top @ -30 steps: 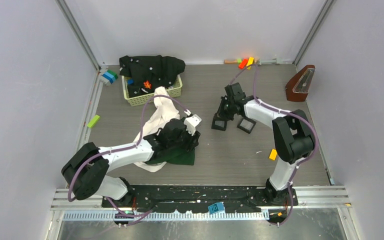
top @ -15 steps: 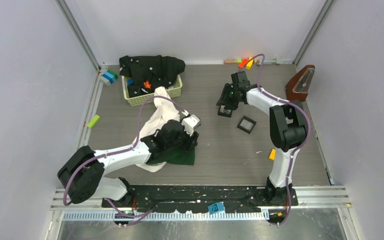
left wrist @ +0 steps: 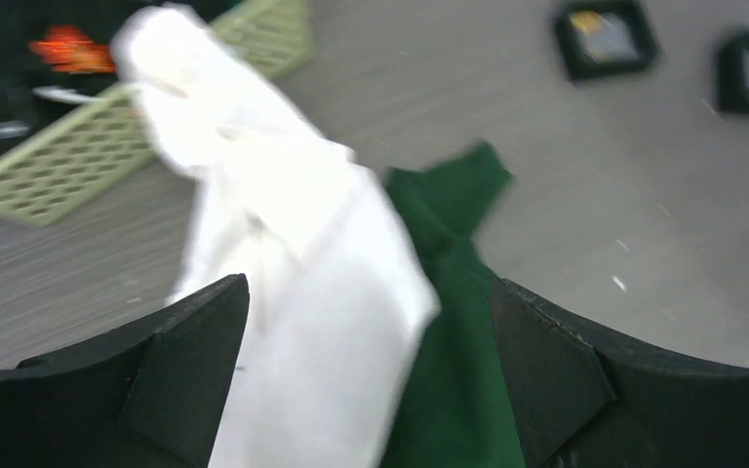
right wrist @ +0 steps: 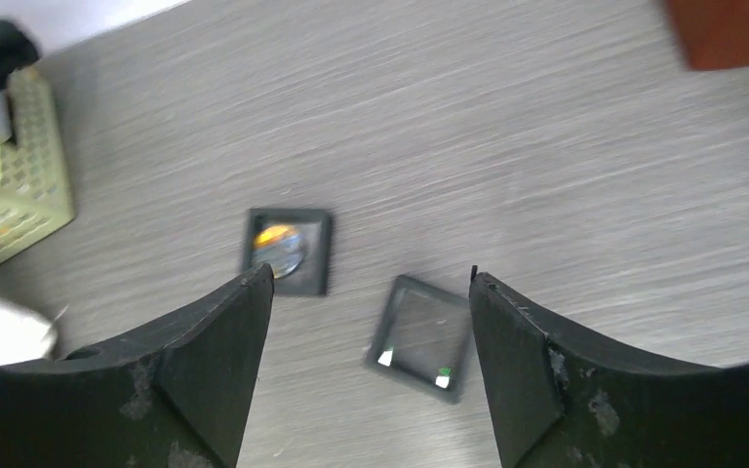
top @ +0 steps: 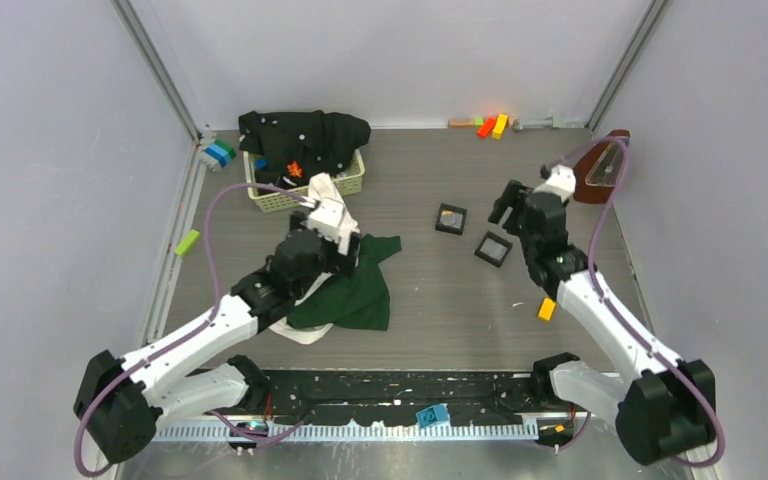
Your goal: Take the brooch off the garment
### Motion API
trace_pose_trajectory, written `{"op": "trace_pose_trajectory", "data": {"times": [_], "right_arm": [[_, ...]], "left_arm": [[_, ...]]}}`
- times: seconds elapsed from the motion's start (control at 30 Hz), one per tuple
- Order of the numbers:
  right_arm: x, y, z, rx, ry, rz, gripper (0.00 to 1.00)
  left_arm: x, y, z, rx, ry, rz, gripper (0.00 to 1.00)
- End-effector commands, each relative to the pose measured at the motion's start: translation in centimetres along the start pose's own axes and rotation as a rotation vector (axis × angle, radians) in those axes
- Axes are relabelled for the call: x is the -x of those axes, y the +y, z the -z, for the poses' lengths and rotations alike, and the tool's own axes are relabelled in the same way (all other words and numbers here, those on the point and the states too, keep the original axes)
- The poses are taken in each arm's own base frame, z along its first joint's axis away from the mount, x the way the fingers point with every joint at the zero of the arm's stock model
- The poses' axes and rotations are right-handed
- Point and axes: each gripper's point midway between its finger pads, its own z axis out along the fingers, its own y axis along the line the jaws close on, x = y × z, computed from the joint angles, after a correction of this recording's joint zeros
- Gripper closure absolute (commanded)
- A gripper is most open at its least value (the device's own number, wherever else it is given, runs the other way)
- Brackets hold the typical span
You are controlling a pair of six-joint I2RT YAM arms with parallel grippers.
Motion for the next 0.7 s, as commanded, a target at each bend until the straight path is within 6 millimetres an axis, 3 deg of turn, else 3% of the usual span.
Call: {"op": "trace_pose_trajectory", "data": {"times": [0.0, 0.03, 0.07, 0.1, 0.2, 0.37, 0.4, 0.47, 0.57, 0.63, 0.67], "right_arm": [[0.0, -5.9, 0.9, -0.169, -0.284, 0.008, 0.22], [0.9, -6.3, 1.5, -0.175, -0.357, -0.009, 0.23], [-0.2, -7.3, 2.0, -0.187, -0.371, 0.002, 0.23], [0.4, -7.4, 2.3, -0.182, -0.413, 0.034, 0.23], [-1.0, -8.6, 1.9, -0.216, -0.407, 0.118, 0.22], [-3.4, -10.8, -0.8, -0.25, -0.46, 0.143, 0.26], [-2.6, -10.9, -0.9, -0.248, -0.502, 0.132, 0.26], [-4.7, -11.9, -2.6, -0.271, -0.443, 0.154, 0.27], [-5.9, -12.4, -4.7, -0.258, -0.405, 0.142, 0.3], [-5.8, -12.8, -5.3, -0.266, -0.393, 0.136, 0.29], [-6.7, -13.2, -5.7, -0.282, -0.325, 0.136, 0.3]], "left_arm": [[1.0, 7.8, 1.1, 0.298, -0.071, 0.117, 0.04], [0.3, 9.8, 1.3, 0.362, -0.065, 0.139, 0.04], [-0.1, 11.8, 1.6, 0.43, -0.061, 0.167, 0.04], [-0.6, 13.8, 2.0, 0.499, -0.057, 0.194, 0.04], [-2.0, 17.9, 2.3, 0.611, -0.101, 0.262, 0.04], [-4.8, 20.0, 2.3, 0.7, -0.142, 0.193, 0.07], [-5.2, 20.3, 2.3, 0.721, -0.153, 0.186, 0.07], [-5.5, 20.6, 2.0, 0.728, -0.224, 0.171, 0.08], [-7.1, 21.4, 1.2, 0.772, -0.237, 0.133, 0.08], [-7.1, 22.1, 0.7, 0.807, -0.225, 0.111, 0.09], [-7.0, 22.1, 0.5, 0.808, -0.217, 0.102, 0.09]]}}
